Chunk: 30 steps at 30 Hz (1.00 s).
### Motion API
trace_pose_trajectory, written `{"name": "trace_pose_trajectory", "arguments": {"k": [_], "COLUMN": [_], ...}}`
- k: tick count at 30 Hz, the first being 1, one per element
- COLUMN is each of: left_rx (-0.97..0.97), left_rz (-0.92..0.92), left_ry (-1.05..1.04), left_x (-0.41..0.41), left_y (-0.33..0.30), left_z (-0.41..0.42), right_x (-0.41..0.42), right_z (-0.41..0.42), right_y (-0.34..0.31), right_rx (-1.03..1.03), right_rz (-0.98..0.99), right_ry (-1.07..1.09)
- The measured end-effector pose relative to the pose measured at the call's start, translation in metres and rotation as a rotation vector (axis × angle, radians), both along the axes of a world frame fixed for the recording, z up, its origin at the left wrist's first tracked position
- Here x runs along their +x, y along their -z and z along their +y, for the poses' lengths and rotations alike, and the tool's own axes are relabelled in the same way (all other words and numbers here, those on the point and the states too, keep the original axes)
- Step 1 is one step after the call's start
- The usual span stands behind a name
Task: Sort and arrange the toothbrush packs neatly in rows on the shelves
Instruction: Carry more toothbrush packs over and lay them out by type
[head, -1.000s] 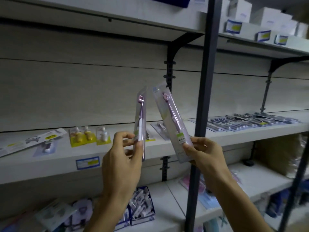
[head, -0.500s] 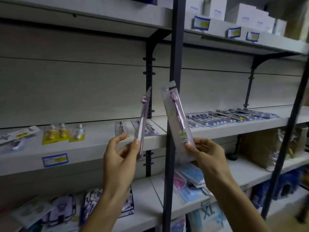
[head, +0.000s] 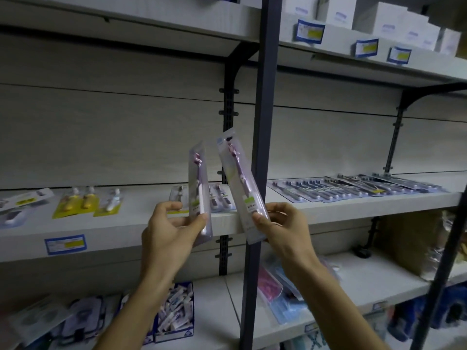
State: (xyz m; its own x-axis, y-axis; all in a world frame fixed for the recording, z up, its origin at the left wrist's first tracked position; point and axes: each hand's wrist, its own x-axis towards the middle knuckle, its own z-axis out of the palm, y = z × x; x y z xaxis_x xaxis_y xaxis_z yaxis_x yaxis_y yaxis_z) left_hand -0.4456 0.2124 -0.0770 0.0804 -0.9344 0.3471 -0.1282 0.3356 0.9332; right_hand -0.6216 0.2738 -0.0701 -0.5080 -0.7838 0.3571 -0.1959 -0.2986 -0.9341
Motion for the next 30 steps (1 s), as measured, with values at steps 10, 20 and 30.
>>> {"name": "trace_pose_trajectory", "arguments": {"k": [10,20,30], "left_rx": [-0.130,-0.115,-0.097], "left_rz": [-0.275,-0.421,-0.530], "left_ry": [-0.133,-0.129,-0.106], "left_x": [-0.014,-0.005,-0.013], "left_y": [-0.005,-0.013,-0.022], "left_z": [-0.042,-0.080,-0.120], "right_x": [0.002,0.013,0.024], "right_z": [-0.040,-0.067,-0.108], "right_y": [0.009,0.007,-0.006], "right_rx": [-0.081,-0.057,-0.012], "right_rz": [0.158,0.263,0.422], "right_ry": [0.046,0.119,0.194]}}
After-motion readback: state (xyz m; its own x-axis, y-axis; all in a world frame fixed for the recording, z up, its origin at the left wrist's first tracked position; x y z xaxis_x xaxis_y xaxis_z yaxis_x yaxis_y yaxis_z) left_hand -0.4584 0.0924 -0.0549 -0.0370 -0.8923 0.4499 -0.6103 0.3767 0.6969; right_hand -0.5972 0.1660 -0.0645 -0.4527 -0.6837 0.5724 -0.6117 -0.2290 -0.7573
